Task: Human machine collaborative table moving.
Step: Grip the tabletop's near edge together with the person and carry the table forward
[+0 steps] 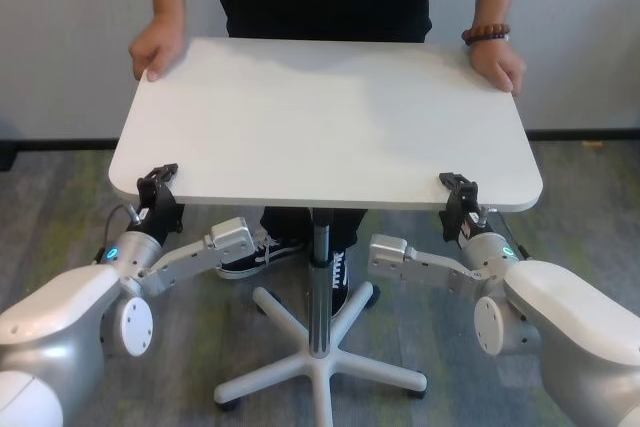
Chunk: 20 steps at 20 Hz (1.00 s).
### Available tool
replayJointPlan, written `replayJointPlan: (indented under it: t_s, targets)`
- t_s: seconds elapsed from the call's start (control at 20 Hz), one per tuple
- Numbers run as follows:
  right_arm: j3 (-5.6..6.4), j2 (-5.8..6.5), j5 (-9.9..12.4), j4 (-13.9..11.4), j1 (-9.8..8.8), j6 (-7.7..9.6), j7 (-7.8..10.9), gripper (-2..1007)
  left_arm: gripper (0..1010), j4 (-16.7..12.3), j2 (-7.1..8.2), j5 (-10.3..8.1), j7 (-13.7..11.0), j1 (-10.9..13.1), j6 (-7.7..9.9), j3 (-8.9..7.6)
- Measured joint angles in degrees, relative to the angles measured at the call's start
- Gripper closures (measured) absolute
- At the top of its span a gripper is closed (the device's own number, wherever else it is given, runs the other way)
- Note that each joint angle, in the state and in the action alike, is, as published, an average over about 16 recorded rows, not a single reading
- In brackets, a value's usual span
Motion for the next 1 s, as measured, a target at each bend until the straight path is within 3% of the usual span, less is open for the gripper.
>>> replayJointPlan:
  t_s: [1.0]
  targets:
    - [0.12,0.22,-0.3,-1.0,-0.54,0.71,0.57,719,671,-1.3,0.34,0.0,0.0,0.7,0.0,-0.15]
